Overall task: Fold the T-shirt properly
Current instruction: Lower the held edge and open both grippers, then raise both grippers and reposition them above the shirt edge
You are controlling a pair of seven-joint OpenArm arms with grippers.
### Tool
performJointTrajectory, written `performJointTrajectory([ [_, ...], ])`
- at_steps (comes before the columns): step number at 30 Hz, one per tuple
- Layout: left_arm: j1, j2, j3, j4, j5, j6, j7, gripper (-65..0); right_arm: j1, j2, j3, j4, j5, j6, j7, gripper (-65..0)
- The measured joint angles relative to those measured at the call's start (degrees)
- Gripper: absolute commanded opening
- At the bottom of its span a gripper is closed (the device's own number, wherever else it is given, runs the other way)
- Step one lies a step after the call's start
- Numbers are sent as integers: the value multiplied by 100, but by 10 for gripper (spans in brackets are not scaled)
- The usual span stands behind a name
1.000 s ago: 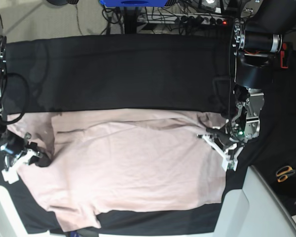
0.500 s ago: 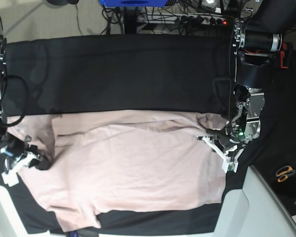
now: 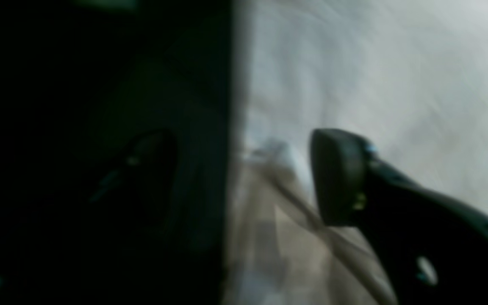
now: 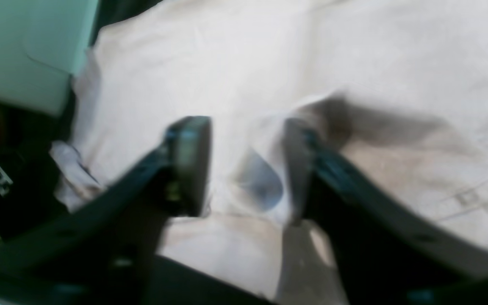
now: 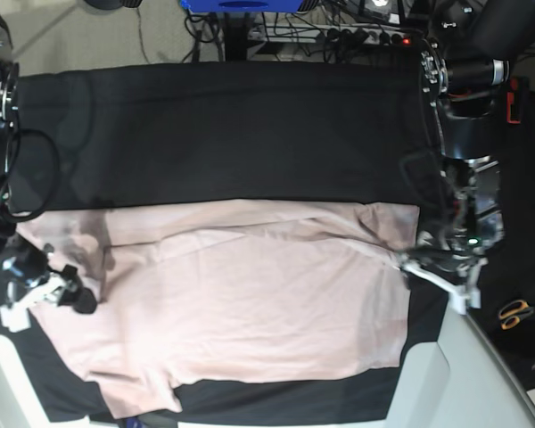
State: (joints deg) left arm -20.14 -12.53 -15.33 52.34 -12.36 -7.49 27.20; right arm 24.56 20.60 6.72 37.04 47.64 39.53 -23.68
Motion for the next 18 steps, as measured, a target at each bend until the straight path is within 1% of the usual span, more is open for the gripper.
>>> performJointTrajectory([
  [2, 127, 2, -101, 299, 0, 0, 0, -107, -142, 4, 422, 170, 2, -9, -85, -297],
  [5, 468, 35, -66, 887, -22, -48, 33, -107, -435, -96, 1123, 815, -55, -96, -612, -297],
  [7, 743, 50, -63, 1394, -57, -85, 59, -109, -669, -223, 1700, 1482, 15, -28, -1084, -299],
  [8, 903, 35, -68, 1670, -59, -96, 48, -109, -778, -317, 2059, 1781, 109, 7, -1305, -299],
  [9, 1086, 11, -76, 1950, -46, -85, 35, -109, -894, -396, 2426, 2002, 330, 11, -1497, -299],
  [11, 1471, -26, -96, 2439, -39, -50, 13, -110, -1213, -490, 3174, 2337, 590, 15, -2009, -300],
  [13, 1919, -26, -68, 2830, -37, -55, 28, -110, -1558, -636, 3923, 2396, 728, -46, -2256, -300],
  [15, 2424, 7, -44, 3191, -61, -68, 52, -110, -1845, -844, 4570, 2347, 695, -61, -2616, -302],
  [17, 2837, 20, -55, 3397, -94, -138, 48, -112, -2026, -1040, 4892, 2218, 686, -28, -2671, -300],
  [18, 2959, 33, -72, 3397, -114, -107, 44, -112, -2072, -1097, 4920, 2124, 748, -219, -2645, -300],
])
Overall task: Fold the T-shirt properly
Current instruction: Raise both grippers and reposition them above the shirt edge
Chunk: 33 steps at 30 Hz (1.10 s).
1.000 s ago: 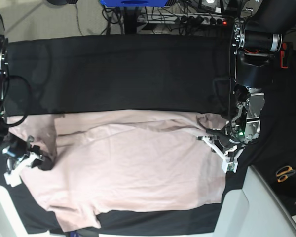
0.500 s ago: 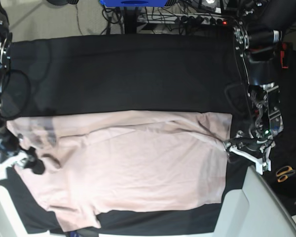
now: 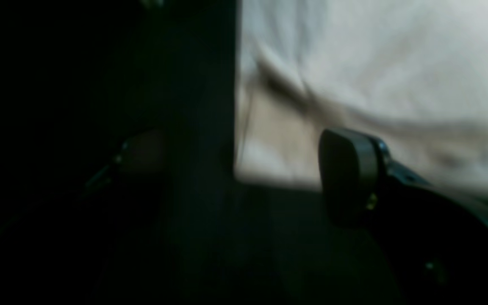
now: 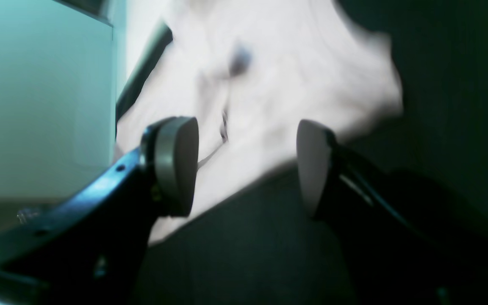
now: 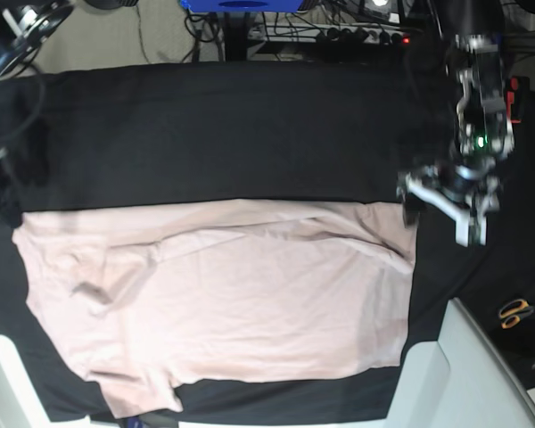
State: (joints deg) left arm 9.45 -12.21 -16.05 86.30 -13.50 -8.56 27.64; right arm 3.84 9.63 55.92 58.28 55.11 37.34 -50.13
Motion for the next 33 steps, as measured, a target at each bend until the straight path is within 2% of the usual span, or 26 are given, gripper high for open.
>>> performJointTrajectory([
  [1, 105, 13, -4, -11, -83, 83, 24, -112, -24, -24, -2, -133, -13, -225, 107, -300],
  [7, 538, 157, 28, -358, -1794, 31, 13, -112, 160, 125, -4, -1349, 2, -374, 643, -302],
  [10, 592, 101, 22, -776, -2332, 81, -28, -112, 302, 227, -4, -1912, -133, -717, 951, -302],
  [13, 590, 44, -4, -970, -2424, 44, -138, -112, 435, 269, -4, -2092, -310, -787, 1276, -302],
  [17, 533, 46, -4, -1062, -2430, 42, -177, -112, 807, 267, -4, -2135, -984, -852, 1405, -302],
  [22, 535, 48, -2, -1056, -2430, 42, -186, -112, 1344, 273, 22, -2680, -1491, -861, 1742, -302],
  [27, 562, 44, -4, -1047, -2433, 39, -199, -112, 1547, 417, 9, -3182, -1554, -841, 2074, -302],
  [31, 564, 44, -4, -1045, -2433, 17, -195, -112, 1493, 516, 33, -3224, -1462, -1008, 2006, -302],
  [33, 562, 46, -4, -1054, -2430, 20, -197, -112, 1388, 542, 48, -3158, -1401, -968, 1825, -302],
])
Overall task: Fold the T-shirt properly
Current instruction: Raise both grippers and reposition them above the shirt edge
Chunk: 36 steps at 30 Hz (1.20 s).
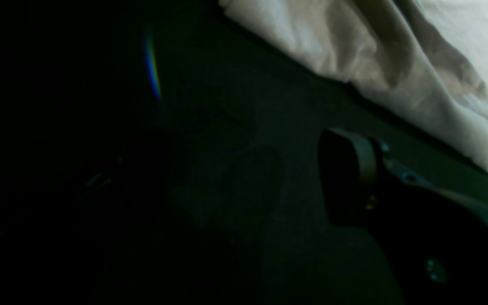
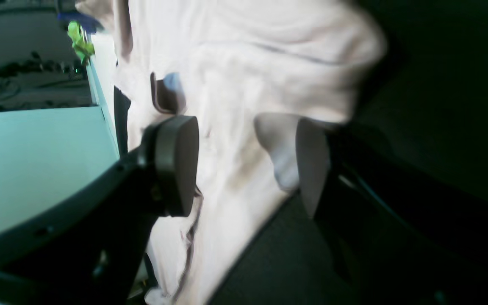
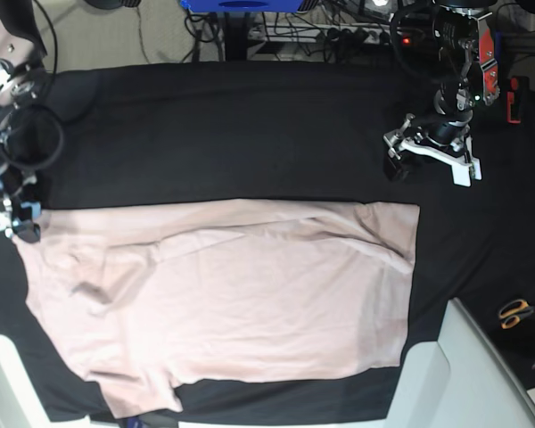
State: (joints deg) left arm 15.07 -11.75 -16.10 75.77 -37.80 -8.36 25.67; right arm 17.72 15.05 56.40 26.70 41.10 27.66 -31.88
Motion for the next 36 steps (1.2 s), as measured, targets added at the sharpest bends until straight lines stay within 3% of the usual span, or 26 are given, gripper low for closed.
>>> performJointTrajectory([
  [3, -13, 0, 0, -4, 0, 0, 2, -112, -175, -24, 0, 446, -94, -31, -345, -302],
  [6, -17, -2, 0, -11, 2, 0, 2, -112, -435, -98, 2, 890, -83, -188, -350, -302],
  [10, -17, -2, 0, -7, -2, 0, 2, -112, -442, -111, 2, 968, 22, -693, -321, -302],
  [18, -17, 0, 0, -2, 2, 0, 2, -112, -260, -118, -26, 828, -70, -778, -26, -302],
  [33, -31, 0, 0, 2, 0, 0, 7, -112, 55, -144, -44, 553, -118, -787, -31, -302],
  [36, -28, 0, 0, 2, 0, 2, 4, -112, 81, -129, -435, 553, -114, -822, -28, -302],
])
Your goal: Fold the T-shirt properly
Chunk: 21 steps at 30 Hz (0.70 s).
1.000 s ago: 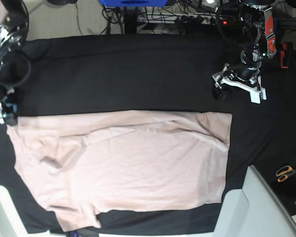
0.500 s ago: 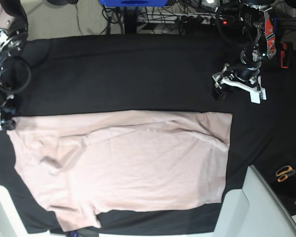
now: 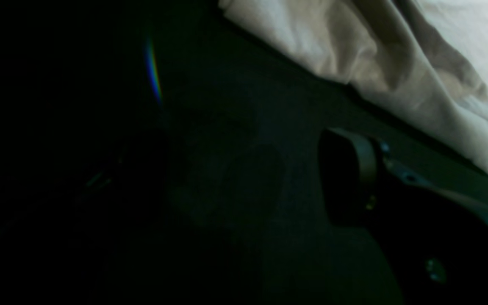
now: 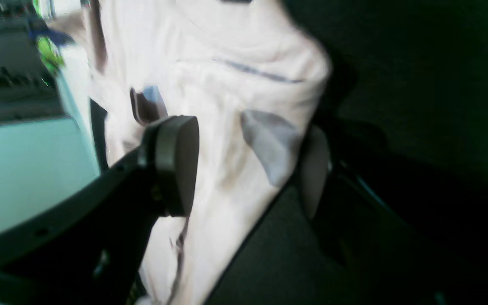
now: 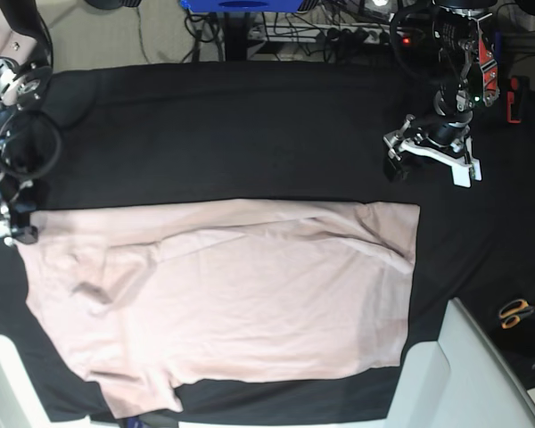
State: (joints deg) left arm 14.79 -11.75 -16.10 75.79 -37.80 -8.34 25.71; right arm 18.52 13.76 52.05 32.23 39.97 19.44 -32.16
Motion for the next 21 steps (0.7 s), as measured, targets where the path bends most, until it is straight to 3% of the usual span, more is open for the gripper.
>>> performJointTrajectory([
  [2, -2, 0, 0, 0, 2, -2, 2, -112, 52, -28, -96, -2, -2, -4, -24, -305],
  [4, 0, 0, 0, 0, 0, 0, 4, -112, 81, -50, -96, -9, -17, -9, -42, -348],
  [9, -17, 0, 0, 0, 0, 0, 22, -112, 57, -44, -96, -11, -48, -42, -44, -624],
  [10, -52, 0, -2, -7, 0, 0, 31, -112, 59, -46, -96, -11, -52, -46, -44, -650],
  [21, -734, 33, -26, -616, -24, 11, 7, -112, 50, -50, -96, -13, -52, -44, -81, -645],
])
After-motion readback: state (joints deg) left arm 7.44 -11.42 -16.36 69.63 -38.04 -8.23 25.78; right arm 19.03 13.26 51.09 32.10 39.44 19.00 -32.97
